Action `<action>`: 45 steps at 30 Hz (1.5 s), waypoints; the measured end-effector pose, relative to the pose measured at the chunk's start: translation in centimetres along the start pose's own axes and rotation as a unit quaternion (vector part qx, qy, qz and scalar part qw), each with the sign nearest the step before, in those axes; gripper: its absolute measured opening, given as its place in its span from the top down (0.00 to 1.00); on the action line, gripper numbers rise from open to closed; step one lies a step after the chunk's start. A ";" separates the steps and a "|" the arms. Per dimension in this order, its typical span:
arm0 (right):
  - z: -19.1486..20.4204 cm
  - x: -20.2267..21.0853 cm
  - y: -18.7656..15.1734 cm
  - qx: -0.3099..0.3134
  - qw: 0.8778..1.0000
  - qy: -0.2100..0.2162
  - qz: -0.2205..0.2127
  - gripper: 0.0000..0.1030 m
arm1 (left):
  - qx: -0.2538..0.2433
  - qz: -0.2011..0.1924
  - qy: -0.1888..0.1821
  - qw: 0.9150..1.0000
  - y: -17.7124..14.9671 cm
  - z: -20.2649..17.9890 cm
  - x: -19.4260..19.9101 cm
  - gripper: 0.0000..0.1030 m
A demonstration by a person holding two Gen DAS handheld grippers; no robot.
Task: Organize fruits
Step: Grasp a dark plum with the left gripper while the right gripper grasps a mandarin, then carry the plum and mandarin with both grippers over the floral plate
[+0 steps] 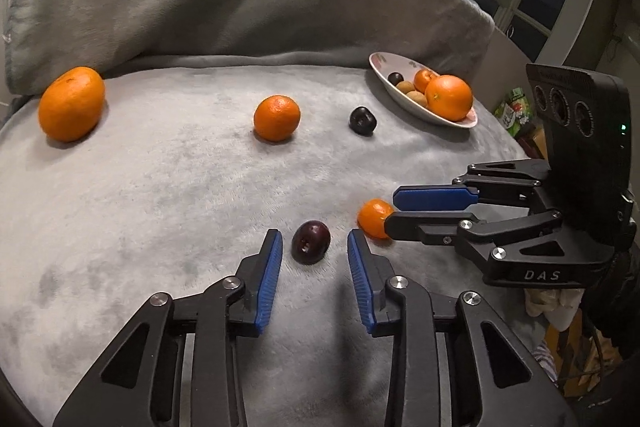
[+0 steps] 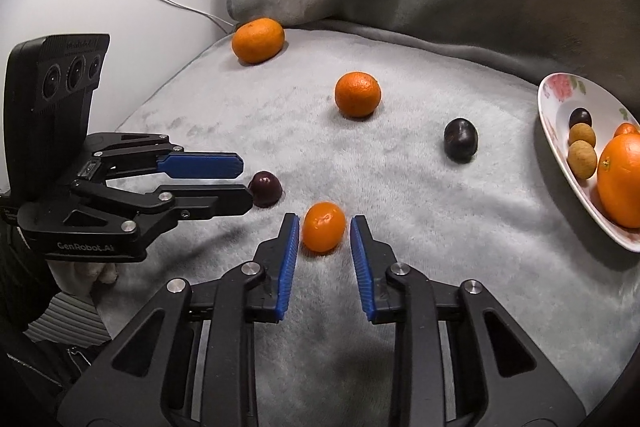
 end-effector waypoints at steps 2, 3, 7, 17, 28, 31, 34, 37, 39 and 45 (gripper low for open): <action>0.0 -0.1 0.1 0.002 1.000 -0.001 0.002 0.73 | 0.000 0.004 0.001 1.000 0.0 0.1 -0.4 0.70; 0.1 -0.2 0.1 0.003 1.000 -0.001 0.003 0.73 | -0.001 0.007 0.002 1.000 0.0 0.1 -0.5 0.70; 0.1 -0.5 0.1 0.007 1.000 -0.003 0.007 0.73 | -0.003 0.015 0.002 1.000 -0.2 0.1 -1.2 0.74; 0.5 -1.4 0.2 0.018 1.000 0.002 0.019 0.76 | -0.002 0.021 -0.001 1.000 -0.4 0.1 -1.7 0.80; -0.3 0.3 0.4 0.001 1.000 -0.006 -0.011 0.77 | 0.007 0.003 0.003 1.000 0.3 0.2 -0.6 0.80; -1.0 1.5 0.8 -0.010 1.000 -0.012 -0.026 0.77 | 0.007 -0.006 0.002 1.000 0.8 0.1 -0.2 0.80; -1.9 2.8 1.0 -0.019 0.999 -0.021 -0.042 0.77 | 0.008 -0.015 0.000 1.000 1.5 0.0 0.1 0.80; -3.0 4.2 1.2 -0.030 0.997 -0.029 -0.059 0.77 | 0.009 -0.024 -0.004 1.000 2.3 -0.4 0.1 0.80; -3.8 5.1 1.3 -0.036 0.996 -0.037 -0.070 0.77 | 0.008 -0.030 -0.007 0.999 2.9 -0.6 0.1 0.80; -6.1 7.4 2.0 -0.056 0.992 -0.055 -0.096 0.77 | 0.005 -0.048 -0.016 0.999 5.1 -1.7 -0.1 0.80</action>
Point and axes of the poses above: each gripper's, at about its wrist camera, not at the fingertips, and x roughly against the way its jaws point, z to its left, y to its top, the point moved 9 cm from there along -x, roughly the way its jaws point, and after that the axes turned 8 degrees about -x, right-handed, at the moved point
